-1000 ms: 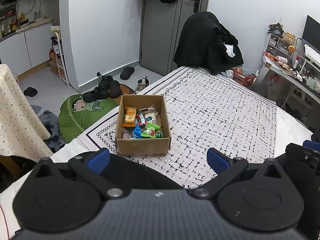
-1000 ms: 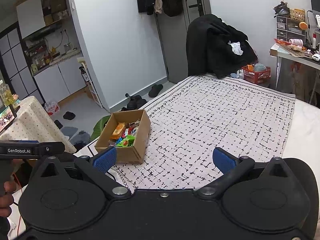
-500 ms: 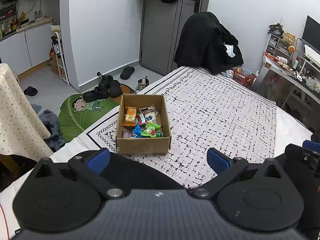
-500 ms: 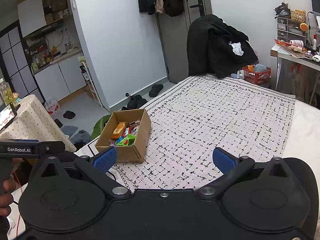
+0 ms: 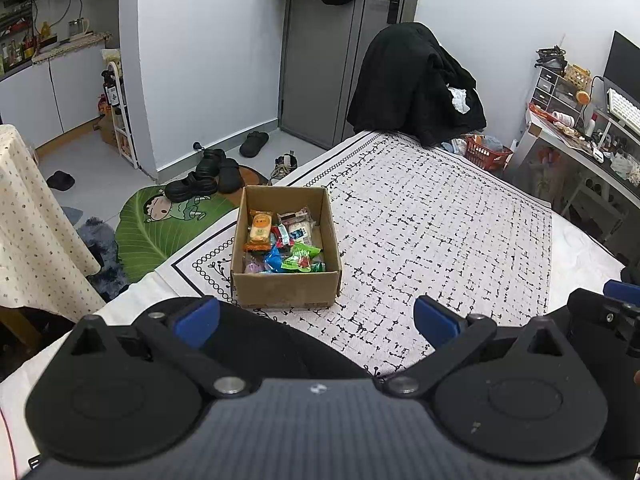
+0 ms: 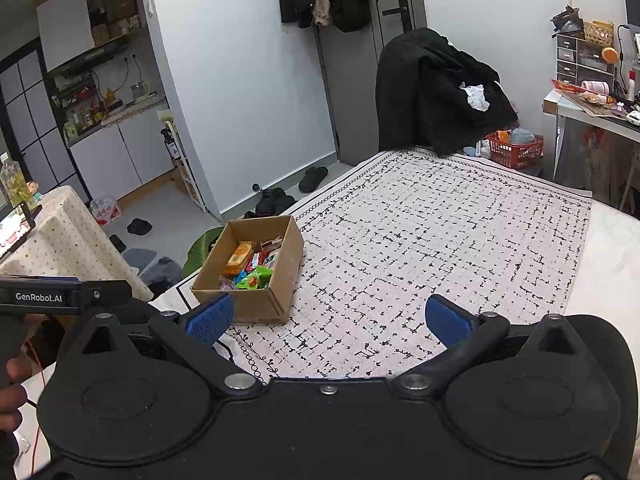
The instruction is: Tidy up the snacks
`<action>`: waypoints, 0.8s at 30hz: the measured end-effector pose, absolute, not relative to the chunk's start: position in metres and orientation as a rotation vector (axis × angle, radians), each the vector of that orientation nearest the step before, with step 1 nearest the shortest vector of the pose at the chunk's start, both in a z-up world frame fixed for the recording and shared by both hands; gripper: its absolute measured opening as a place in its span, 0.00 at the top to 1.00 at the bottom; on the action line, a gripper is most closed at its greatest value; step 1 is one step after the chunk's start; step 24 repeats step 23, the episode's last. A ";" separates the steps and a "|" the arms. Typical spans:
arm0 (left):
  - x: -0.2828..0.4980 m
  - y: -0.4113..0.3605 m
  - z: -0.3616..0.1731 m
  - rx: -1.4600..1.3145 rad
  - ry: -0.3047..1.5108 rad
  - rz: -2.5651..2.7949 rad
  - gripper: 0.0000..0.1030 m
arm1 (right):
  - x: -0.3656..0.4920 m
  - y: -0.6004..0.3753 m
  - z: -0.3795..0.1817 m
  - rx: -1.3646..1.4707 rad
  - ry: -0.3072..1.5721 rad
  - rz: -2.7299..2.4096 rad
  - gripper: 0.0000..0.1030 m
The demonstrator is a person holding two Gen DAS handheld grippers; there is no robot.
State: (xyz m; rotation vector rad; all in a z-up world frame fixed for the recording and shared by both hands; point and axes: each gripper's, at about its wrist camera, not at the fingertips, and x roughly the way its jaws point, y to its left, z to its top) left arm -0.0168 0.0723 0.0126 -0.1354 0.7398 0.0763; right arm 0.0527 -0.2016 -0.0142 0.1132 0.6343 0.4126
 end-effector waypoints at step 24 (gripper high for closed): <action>-0.020 0.068 0.011 -0.131 0.739 0.075 0.00 | 0.055 -0.203 -0.020 0.115 0.639 0.412 0.00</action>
